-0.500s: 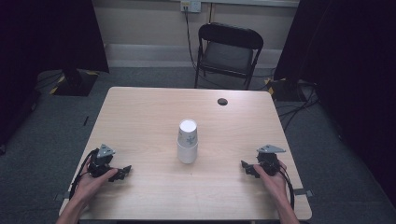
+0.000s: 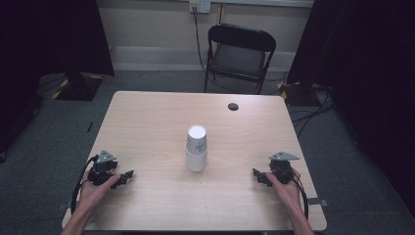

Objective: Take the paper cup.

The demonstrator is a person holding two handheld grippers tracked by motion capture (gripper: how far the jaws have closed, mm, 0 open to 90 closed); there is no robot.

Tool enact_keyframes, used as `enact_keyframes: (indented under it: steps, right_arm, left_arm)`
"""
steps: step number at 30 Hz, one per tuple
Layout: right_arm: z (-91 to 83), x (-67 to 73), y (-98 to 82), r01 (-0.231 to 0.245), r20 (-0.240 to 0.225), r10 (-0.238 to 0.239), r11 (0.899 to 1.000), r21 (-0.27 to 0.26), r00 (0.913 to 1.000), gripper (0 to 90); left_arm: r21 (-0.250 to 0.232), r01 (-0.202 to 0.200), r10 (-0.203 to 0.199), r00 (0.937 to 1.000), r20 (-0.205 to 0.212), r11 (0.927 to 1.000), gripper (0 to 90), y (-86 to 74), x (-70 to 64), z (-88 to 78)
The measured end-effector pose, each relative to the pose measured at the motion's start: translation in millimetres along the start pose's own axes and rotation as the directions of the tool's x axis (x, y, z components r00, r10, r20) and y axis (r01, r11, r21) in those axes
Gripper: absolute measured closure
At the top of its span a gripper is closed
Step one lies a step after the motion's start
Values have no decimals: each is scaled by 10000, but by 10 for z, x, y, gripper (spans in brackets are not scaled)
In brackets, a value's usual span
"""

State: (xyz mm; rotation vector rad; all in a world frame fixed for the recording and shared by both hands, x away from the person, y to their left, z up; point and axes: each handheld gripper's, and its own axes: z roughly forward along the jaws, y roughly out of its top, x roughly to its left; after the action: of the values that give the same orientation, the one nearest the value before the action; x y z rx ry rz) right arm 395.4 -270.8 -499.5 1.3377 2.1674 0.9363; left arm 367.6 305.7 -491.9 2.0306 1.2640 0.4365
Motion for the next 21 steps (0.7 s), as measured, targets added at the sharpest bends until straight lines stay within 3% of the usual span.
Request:
enact_keyframes:
  steps: [7,10,14,21]
  right_arm:
    - [0,-1,0,12,1,-12,10000,-2,10000,115]
    - [0,-1,0,7,-10,-7,10000,0,10000,115]
    - [0,-2,0,7,-11,-7,10000,1,10000,115]
    - [0,-1,0,8,2,-8,10000,-2,10000,115]
  left_arm:
    - [-402,-189,217,9973,705,9990,253,45,-89,-72]
    - [-743,41,51,9923,1237,9972,266,101,-141,-96]
    - [-796,-227,336,9898,1381,9966,280,157,-204,-96]
    - [-1267,-346,561,9837,1708,9913,290,244,-343,-113]
